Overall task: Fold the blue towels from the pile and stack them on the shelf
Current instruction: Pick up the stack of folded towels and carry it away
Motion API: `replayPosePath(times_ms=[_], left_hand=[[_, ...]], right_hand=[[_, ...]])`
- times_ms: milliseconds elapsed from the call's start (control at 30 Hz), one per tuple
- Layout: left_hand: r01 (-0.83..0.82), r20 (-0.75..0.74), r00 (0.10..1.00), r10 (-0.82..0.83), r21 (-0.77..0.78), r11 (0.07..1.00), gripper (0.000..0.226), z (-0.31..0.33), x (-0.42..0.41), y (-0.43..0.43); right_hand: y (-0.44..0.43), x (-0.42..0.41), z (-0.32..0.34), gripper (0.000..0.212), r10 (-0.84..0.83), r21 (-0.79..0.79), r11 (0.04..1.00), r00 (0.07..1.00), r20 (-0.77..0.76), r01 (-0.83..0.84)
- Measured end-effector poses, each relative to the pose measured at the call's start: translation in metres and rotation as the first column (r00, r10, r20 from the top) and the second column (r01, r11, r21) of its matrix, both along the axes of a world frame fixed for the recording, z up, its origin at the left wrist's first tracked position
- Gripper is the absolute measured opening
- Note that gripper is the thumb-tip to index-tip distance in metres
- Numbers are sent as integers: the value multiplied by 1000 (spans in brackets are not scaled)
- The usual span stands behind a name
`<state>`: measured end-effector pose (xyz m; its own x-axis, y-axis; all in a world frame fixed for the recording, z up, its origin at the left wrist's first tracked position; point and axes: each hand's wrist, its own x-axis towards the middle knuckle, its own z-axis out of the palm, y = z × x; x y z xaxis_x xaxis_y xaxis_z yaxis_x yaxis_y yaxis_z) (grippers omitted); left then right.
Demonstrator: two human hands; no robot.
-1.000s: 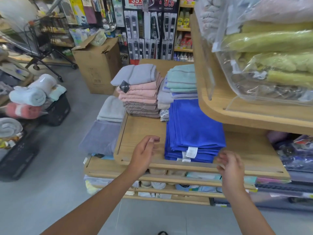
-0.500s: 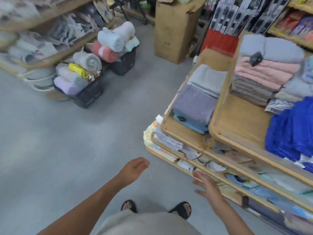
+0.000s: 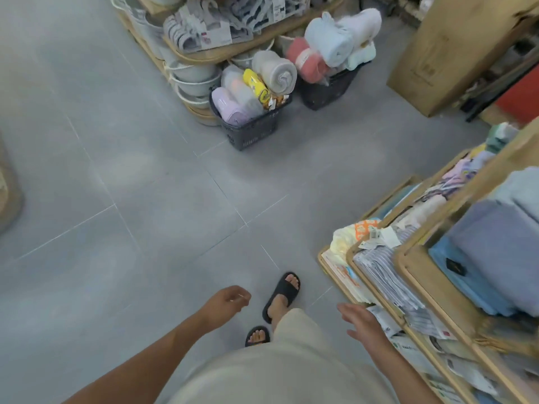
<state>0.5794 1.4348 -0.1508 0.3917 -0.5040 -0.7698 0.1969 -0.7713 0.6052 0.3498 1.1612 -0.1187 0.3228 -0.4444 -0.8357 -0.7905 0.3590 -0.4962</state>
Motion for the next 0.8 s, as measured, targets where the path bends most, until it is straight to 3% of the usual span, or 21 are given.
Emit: replayPosePath(times_ms=[200,567,800], left_hand=[[-33,38,999,34,-28,999,14,17,86,-53],[-446,122,890,438,41,894,16,30,259,-119],[-193,122,974,188,26,981,13,11,389,-270]], right_hand=[[-52,127,-16,7,57,17,998,997,50,-58],[-191,350,-13,10,268,4,962,952,145,-272],[-296,410,-22,6,143,11,989,984,103,-144]])
